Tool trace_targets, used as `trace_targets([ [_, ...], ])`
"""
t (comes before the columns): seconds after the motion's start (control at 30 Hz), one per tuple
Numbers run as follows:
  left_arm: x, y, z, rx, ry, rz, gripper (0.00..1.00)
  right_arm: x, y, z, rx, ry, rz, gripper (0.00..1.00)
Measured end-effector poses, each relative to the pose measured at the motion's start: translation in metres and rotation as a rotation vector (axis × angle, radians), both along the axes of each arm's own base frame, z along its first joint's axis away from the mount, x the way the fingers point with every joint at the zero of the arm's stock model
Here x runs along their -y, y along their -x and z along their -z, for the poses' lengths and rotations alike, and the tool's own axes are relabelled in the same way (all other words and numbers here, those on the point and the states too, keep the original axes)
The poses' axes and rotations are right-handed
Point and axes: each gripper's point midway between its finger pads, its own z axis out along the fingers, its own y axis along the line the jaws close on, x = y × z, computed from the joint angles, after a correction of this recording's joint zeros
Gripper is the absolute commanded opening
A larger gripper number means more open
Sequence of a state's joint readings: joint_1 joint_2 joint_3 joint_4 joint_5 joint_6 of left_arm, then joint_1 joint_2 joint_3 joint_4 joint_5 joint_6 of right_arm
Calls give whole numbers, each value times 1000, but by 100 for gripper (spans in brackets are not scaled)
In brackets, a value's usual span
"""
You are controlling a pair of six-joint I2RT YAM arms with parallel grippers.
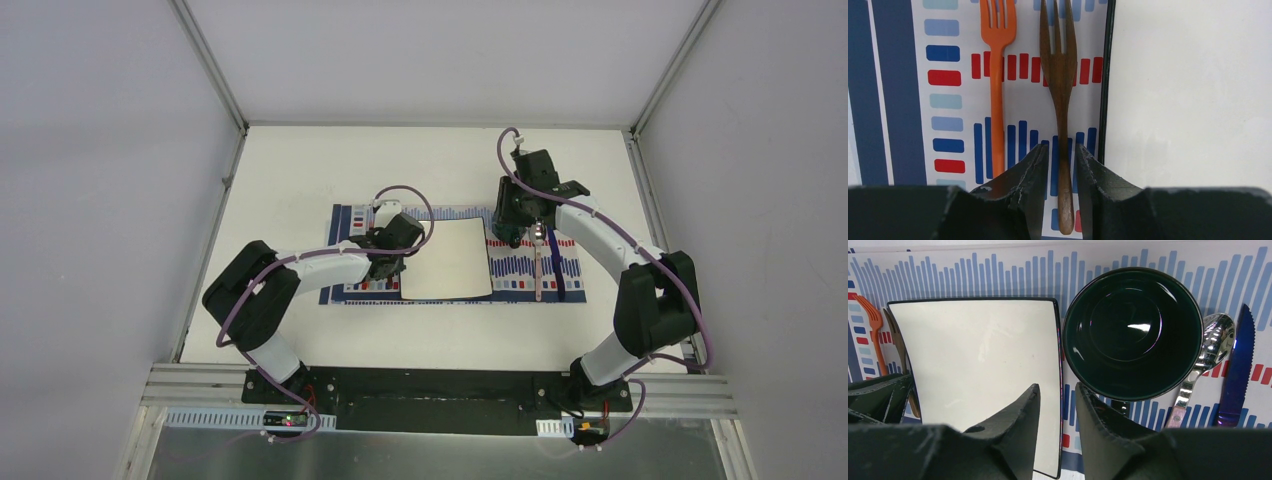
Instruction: Set the dinner table for one person
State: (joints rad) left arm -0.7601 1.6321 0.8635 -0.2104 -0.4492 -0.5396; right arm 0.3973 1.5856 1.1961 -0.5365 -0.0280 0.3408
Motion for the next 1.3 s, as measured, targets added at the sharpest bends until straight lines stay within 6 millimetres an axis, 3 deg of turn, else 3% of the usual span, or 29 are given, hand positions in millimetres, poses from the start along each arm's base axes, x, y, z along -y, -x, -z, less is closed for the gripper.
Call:
trace_targets([
  [0.3,-5,-4,-5,10,-35,-25,23,-2,1,3,-8,1,-5,35],
  [1.3,-9,-1,3,-24,-75,-28,22,-5,3,7,-18,4,-15,35],
])
